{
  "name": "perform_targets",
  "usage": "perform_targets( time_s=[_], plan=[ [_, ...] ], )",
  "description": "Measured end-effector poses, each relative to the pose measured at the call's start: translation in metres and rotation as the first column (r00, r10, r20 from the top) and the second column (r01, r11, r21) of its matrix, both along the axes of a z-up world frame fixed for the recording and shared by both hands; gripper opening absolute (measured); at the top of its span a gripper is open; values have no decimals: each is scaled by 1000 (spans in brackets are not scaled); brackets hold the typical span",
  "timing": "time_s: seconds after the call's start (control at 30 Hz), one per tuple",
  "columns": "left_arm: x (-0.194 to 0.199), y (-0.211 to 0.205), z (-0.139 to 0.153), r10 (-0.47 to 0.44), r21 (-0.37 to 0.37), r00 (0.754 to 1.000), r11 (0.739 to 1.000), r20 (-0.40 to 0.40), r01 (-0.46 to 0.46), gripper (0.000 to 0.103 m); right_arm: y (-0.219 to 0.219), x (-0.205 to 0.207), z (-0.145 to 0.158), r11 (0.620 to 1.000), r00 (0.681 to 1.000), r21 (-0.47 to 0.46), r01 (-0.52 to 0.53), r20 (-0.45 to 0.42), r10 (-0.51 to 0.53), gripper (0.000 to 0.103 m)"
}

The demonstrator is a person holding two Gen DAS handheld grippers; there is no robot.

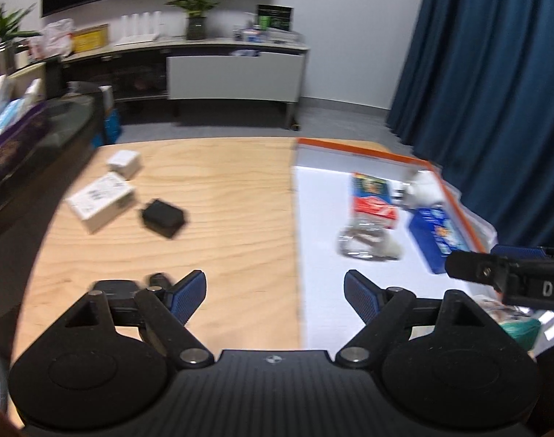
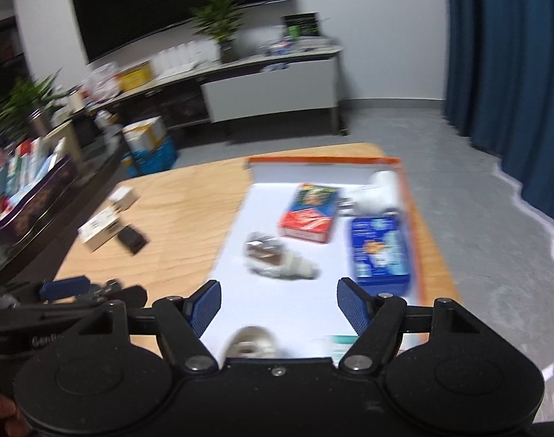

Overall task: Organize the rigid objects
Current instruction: 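Withdraw both grippers from the box toward the items on the table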

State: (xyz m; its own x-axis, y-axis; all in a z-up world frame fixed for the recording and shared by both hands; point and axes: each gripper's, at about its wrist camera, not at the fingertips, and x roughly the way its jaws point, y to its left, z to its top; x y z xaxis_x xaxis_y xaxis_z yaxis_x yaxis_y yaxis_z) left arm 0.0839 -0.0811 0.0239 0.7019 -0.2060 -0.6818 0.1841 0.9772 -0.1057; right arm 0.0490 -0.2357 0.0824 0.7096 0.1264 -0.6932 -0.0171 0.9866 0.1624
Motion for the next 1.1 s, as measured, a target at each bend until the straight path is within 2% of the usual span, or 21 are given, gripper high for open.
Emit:
perform_targets(
  time_s=[0.27, 0.5, 0.73, 0.9, 1.03, 1.1],
  plan=[
    [12, 64, -7, 95, 29, 995, 995, -12, -94, 89, 52, 16, -5, 988, 988, -4, -153, -18, 153, 84],
    [43, 112, -14, 123, 68, 992, 990, -18, -121, 95, 74, 36, -9, 978, 977, -9, -211, -30, 210, 84],
    [99, 140, -34, 52, 163, 999, 985, -13, -49, 99, 84, 56, -15, 971, 970, -19, -239, -47, 238, 84],
    [139, 140, -51, -36, 267, 999, 963, -2, 36, 100, 87, 71, -22, 968, 967, -16, -251, -50, 250, 84],
    [165, 146, -66, -71, 257, 997, 964, -18, 73, 102, 93, 83, -27, 954, 953, -13, -300, -57, 299, 84],
    [169, 145, -68, -83, 265, 996, 961, 15, 76, 102, 98, 91, -30, 943, 941, -21, -333, -61, 332, 84]
  ],
)
